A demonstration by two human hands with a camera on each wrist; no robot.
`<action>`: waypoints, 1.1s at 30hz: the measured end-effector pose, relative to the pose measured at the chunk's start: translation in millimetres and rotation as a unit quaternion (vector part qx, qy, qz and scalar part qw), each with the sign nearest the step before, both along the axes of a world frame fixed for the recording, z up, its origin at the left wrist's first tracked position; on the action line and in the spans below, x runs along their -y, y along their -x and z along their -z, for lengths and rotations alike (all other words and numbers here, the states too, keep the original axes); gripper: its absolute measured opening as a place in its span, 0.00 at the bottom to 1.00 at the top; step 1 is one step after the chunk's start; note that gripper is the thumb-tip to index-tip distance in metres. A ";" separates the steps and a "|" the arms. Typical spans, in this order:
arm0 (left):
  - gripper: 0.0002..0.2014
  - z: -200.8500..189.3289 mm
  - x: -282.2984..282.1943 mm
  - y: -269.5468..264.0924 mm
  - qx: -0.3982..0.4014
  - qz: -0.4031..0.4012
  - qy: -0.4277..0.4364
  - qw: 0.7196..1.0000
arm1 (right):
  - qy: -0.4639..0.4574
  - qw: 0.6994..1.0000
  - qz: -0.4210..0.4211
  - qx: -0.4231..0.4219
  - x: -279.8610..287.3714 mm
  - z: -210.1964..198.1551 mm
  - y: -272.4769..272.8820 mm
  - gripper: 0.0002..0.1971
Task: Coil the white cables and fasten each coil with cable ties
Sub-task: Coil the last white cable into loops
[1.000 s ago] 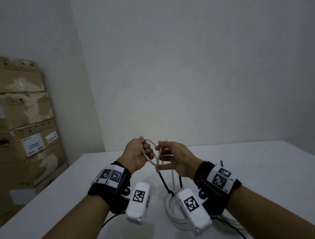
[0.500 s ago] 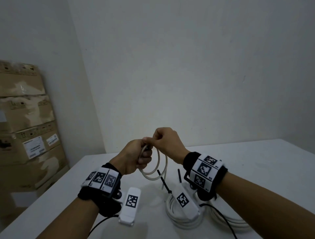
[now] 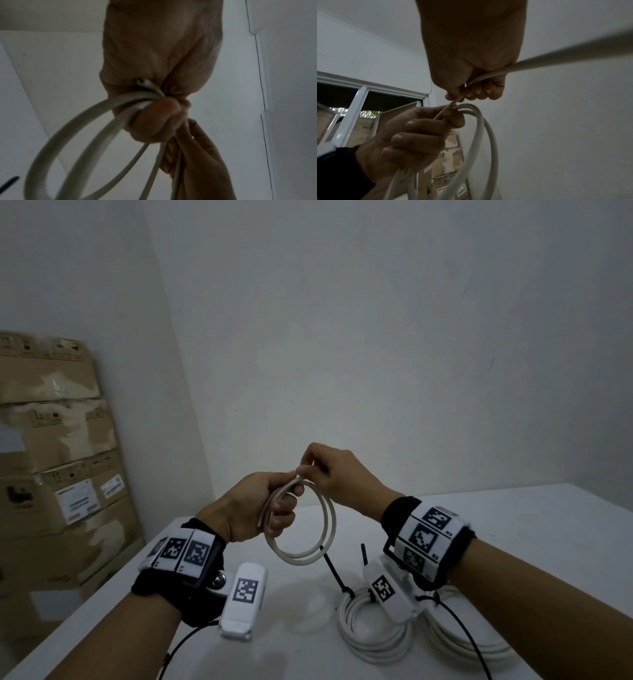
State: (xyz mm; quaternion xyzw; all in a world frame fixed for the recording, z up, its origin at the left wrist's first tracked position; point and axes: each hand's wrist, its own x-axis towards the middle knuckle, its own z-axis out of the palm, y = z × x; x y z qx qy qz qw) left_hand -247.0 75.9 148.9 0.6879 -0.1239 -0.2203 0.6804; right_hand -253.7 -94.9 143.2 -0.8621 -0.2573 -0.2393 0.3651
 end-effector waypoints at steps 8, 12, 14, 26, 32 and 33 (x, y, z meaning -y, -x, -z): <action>0.19 -2.6 -2.3 3.7 -0.011 0.033 0.024 0.999 | -0.018 1.000 -0.004 -0.019 1.6 -7.8 1.3 0.14; 0.16 -5.5 -1.9 6.3 -0.001 0.029 0.078 0.997 | -0.038 0.995 -0.019 -0.085 4.2 -7.8 3.7 0.15; 0.15 -7.2 -5.2 5.8 0.009 0.020 0.097 0.995 | -0.022 0.993 -0.031 -0.115 8.3 -3.6 5.2 0.18; 0.19 3.5 -1.1 8.4 0.068 -0.041 0.059 0.995 | -0.165 0.941 -0.089 -0.282 4.8 1.8 4.5 0.23; 0.20 3.9 -2.1 3.3 0.079 -0.100 0.126 0.984 | -0.235 0.880 -0.139 -0.388 17.9 3.8 3.4 0.18; 0.20 4.7 -0.5 3.3 0.079 -0.099 0.132 0.983 | -0.263 0.870 -0.145 -0.390 17.9 5.7 3.4 0.18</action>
